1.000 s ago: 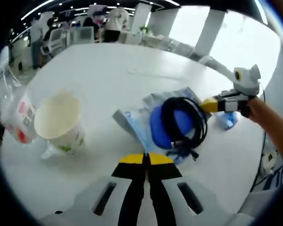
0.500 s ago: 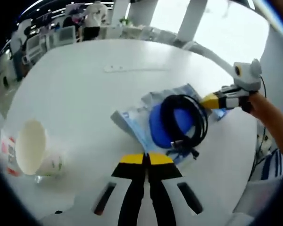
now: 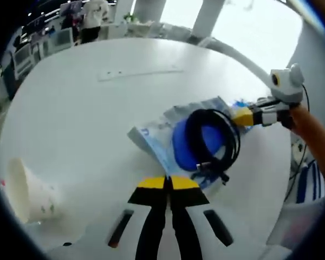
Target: Arrange the tabletop items into an orderly group along one side of the table until the central work area is clear of visible clutter.
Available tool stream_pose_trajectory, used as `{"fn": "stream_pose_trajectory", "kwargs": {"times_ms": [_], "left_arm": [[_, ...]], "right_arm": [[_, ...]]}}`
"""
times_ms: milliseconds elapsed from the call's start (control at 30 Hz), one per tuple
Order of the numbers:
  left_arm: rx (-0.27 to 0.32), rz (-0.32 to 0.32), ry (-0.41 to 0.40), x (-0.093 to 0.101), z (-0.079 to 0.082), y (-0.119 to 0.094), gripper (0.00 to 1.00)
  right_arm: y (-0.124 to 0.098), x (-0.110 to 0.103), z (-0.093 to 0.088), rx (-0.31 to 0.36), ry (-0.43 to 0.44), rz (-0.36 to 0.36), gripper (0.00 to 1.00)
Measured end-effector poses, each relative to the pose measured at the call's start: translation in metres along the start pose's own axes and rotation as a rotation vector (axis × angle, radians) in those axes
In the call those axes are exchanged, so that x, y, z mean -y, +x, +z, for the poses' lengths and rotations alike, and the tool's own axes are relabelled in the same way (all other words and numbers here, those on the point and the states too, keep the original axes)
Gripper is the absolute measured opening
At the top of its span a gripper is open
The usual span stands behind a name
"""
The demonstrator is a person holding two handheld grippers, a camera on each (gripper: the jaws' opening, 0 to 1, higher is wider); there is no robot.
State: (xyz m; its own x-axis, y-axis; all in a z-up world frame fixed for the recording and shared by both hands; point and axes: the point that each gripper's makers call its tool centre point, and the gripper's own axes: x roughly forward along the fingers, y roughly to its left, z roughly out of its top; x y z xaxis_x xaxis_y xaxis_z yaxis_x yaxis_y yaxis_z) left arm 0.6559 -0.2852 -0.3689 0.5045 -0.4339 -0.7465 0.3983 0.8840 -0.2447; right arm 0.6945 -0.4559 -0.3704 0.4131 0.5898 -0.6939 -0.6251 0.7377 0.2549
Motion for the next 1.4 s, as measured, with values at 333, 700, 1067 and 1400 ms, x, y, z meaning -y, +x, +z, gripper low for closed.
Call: {"fn": "stream_pose_trajectory", "kwargs": {"times_ms": [333,700,1067,1400], "left_arm": [[-0.033,-0.022,0.005,0.005,0.0,0.007,0.0],[-0.049,-0.028,0.011,0.007,-0.001,0.015,0.0],[-0.052,-0.028,0.007,0.007,-0.008,0.02,0.0],[0.01,0.015,0.043,0.004,-0.011,0.025,0.03]], "right_arm": [[0.002,0.009,-0.009,-0.029,0.043,-0.02,0.01],[0.002,0.017,-0.016,-0.048,0.087,-0.039,0.01],[0.003,0.022,-0.02,-0.058,0.065,-0.071,0.03],[0.007,0.019,-0.025,-0.091,-0.038,-0.093,0.07]]}}
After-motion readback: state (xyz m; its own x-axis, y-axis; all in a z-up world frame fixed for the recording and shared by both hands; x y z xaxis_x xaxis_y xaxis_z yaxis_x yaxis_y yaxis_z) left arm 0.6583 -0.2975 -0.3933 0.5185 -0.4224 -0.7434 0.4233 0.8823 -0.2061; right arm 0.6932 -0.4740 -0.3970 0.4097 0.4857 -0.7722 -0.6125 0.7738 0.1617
